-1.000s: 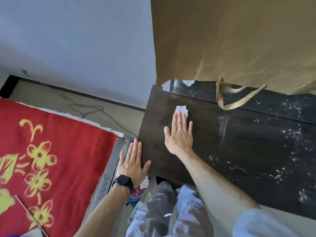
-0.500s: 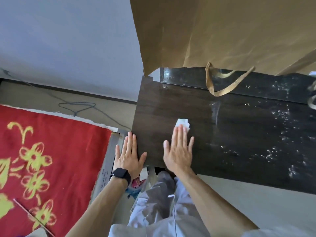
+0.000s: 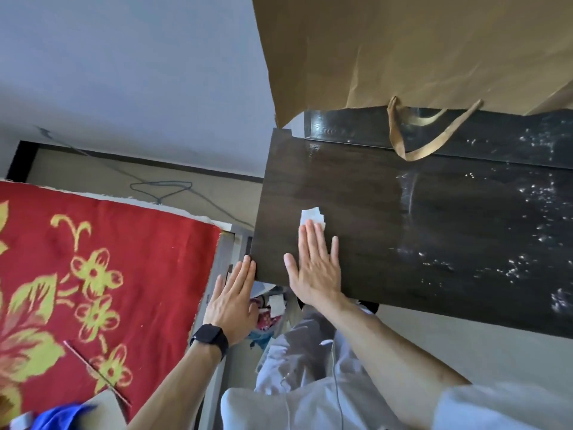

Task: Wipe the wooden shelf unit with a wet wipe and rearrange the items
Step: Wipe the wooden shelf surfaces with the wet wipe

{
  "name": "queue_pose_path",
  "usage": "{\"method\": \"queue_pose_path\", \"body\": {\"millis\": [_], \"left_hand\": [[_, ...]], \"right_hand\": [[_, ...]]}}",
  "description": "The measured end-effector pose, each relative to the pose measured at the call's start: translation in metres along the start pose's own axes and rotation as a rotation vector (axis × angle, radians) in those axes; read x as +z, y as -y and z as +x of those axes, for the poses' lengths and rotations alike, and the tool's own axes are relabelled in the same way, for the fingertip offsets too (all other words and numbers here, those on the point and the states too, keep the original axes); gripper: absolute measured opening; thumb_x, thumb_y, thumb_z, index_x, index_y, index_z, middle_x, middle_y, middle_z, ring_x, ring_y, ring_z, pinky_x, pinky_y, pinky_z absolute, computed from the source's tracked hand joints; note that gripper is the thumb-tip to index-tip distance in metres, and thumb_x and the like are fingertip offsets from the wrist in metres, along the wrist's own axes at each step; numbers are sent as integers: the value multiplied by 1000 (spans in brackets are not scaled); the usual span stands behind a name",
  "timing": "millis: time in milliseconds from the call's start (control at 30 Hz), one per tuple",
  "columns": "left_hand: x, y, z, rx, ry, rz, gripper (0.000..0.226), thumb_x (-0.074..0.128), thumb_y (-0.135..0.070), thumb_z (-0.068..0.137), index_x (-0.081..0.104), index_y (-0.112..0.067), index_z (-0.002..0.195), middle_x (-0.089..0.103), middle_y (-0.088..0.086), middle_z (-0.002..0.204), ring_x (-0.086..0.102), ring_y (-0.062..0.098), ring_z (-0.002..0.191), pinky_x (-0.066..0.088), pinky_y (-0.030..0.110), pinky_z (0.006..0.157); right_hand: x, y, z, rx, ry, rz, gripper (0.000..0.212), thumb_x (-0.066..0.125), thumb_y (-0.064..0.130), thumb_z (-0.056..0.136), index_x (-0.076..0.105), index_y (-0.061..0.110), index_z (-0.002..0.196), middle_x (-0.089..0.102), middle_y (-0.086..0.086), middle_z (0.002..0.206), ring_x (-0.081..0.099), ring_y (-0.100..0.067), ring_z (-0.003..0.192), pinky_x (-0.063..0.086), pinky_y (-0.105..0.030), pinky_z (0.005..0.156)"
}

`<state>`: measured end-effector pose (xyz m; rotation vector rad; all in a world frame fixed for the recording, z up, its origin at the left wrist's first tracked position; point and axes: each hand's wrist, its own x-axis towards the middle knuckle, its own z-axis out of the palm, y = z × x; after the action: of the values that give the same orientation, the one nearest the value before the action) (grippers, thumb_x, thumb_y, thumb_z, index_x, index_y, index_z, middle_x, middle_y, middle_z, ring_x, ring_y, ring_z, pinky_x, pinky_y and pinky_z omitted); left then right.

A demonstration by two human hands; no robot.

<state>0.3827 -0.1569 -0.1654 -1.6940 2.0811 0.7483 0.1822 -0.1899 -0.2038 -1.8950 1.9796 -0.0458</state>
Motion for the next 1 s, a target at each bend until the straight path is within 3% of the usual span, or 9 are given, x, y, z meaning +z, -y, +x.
{"method": "queue_pose_path", "body": {"millis": [133, 233, 333, 433, 567, 633, 767, 833, 1000], "left_hand": [[-1, 1, -6, -14, -12, -16, 80, 43, -27, 94, -5, -22, 157, -18, -8, 161, -19, 10, 148, -10, 38, 119], [3, -7, -4, 22, -109, 45, 73, 37, -35, 94, 4, -18, 158, -8, -3, 163, -10, 13, 150, -2, 45, 122], [8, -31, 8, 95, -144, 12, 67, 28, -44, 98, 10, -21, 158, -2, -3, 164, -5, 14, 150, 0, 45, 121], [13, -65, 26, 108, -137, -39, 67, 25, -48, 98, 15, -19, 158, 0, -3, 164, -1, 15, 151, 12, 49, 121], [21, -90, 38, -5, -97, -92, 70, 9, -54, 95, -4, -25, 158, -15, -5, 164, -16, 16, 149, 4, 51, 120], [23, -93, 36, -26, -103, -88, 70, 2, -54, 92, -10, -28, 156, -21, -8, 162, -23, 13, 147, 1, 49, 121], [19, -93, 35, -22, -106, -60, 69, 3, -53, 93, -10, -29, 156, -20, -8, 162, -17, 15, 150, 3, 48, 122], [18, -92, 35, -23, -100, -58, 66, 12, -52, 98, -10, -29, 156, -20, -8, 162, -16, 16, 151, 3, 48, 122], [16, -107, 36, -73, -61, -101, 73, 23, -56, 100, -14, -26, 155, -24, -4, 162, -20, 19, 150, -2, 51, 121]], "right_hand": [[22, 45, -1, -282, 99, -36, 66, 16, 49, 105, 3, 12, 158, -7, -3, 166, -13, -16, 152, 6, -54, 122], [18, 14, -29, -321, 105, -38, 63, 21, 44, 106, 5, 15, 159, -3, 1, 167, -9, -13, 153, 10, -55, 122], [2, -58, -55, -83, 24, -48, 62, 24, 43, 105, 6, 17, 159, 1, 3, 167, -3, -12, 153, 7, -53, 123], [-20, -140, -72, 262, -43, -77, 65, 20, 45, 102, 5, 16, 159, 3, 0, 167, 1, -16, 154, 16, -57, 120], [-31, -165, -67, 523, -103, -6, 72, 19, 50, 100, 3, 11, 158, 4, -7, 167, 2, -23, 154, 17, -62, 118], [-22, -133, -60, 407, -116, -44, 72, 23, 49, 100, 8, 9, 158, 7, -9, 167, 3, -24, 154, 12, -60, 120], [-4, -73, -50, -82, -16, -74, 65, 24, 47, 104, 10, 16, 159, 3, 0, 167, -3, -16, 154, 7, -55, 123], [-9, -93, -53, -132, -7, -91, 63, 25, 46, 105, 9, 19, 159, 1, 4, 167, -3, -12, 153, 12, -57, 121], [-41, -222, -101, 441, -89, -58, 67, 20, 50, 101, 5, 20, 159, 3, 2, 167, 1, -15, 154, 14, -63, 118]]}}
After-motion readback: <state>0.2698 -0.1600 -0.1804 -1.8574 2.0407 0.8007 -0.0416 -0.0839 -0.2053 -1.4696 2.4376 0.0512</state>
